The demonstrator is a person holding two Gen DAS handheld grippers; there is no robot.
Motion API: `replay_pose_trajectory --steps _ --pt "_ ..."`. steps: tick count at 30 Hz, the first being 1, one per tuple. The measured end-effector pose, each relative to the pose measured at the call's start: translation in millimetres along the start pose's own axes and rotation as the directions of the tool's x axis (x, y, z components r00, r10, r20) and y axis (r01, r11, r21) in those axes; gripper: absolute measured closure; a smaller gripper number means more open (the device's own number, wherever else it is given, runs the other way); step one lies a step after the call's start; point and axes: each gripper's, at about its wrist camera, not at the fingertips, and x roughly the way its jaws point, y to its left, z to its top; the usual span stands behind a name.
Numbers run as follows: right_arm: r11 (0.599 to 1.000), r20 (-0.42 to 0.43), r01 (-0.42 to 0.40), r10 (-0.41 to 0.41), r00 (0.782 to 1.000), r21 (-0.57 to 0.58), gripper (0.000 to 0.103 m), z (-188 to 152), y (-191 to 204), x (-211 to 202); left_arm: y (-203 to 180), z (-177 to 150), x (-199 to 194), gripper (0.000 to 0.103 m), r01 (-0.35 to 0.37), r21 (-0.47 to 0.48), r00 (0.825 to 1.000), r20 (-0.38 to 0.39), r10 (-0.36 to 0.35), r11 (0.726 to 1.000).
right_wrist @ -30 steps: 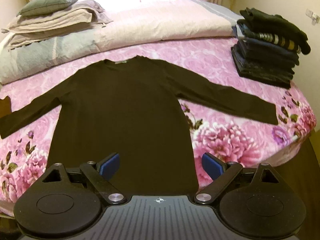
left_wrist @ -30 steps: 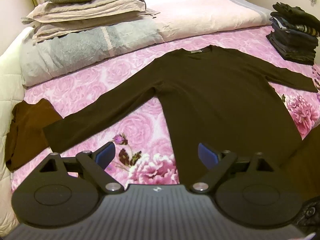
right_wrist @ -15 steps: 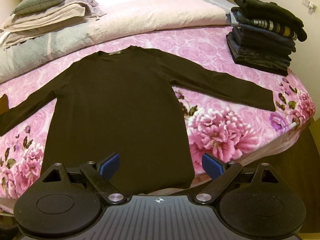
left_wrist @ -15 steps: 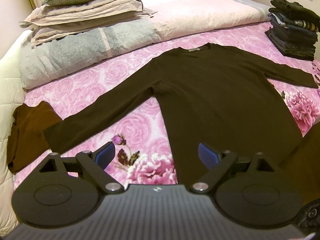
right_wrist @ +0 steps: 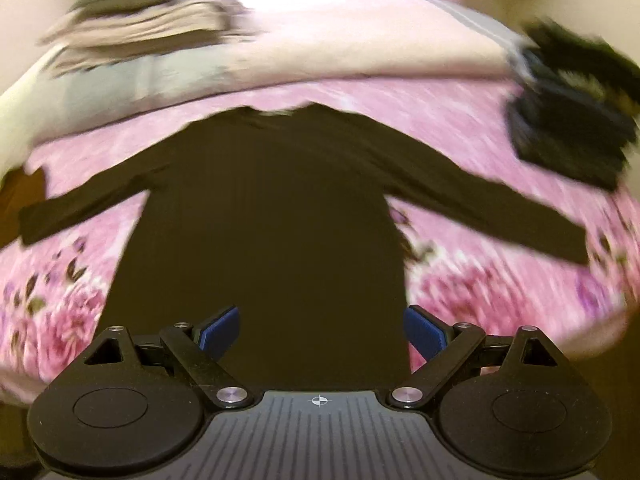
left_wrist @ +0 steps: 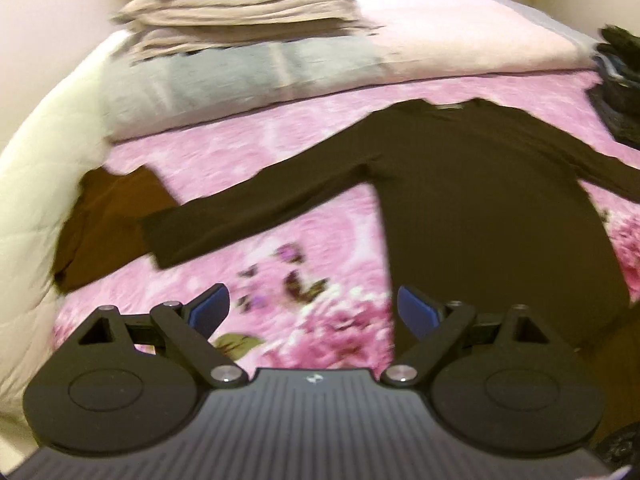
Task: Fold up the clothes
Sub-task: 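Move both open grippers over the flat sweater toward a sleeve, then grasp the sleeve cuff with the right gripper and fold it across the body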
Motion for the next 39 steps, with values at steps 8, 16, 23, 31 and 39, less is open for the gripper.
replay_pose_trajectory --steps 8,16,23,31,39 --pt "0.909 0.078 -0.155 0.200 0.977 -0.388 0.012 45 123 26 83 -21 17 0.013 -0.121 -0.066 0.992 -0.032 0.119 0.991" --pt "0.706 0.023 -0.267 0.373 0.927 -0.656 0.037 89 296 94 181 -14 97 0.013 -0.114 -0.075 0.991 -0.084 0.108 0.991" --pt "0.495 -0.069 -0.301 0.433 0.899 -0.815 0.041 99 463 212 260 -15 165 0.013 -0.120 -0.126 0.989 -0.103 0.107 0.985" --pt "0.231 -0.134 -0.249 0.422 0.897 -0.940 0.041 59 582 346 304 -48 219 0.013 -0.127 -0.257 0.986 -0.138 0.094 0.958" --pt "0.125 -0.133 -0.197 0.397 0.908 -0.973 0.068 43 619 391 313 -65 238 0.013 -0.122 -0.300 0.979 -0.196 0.064 0.946"
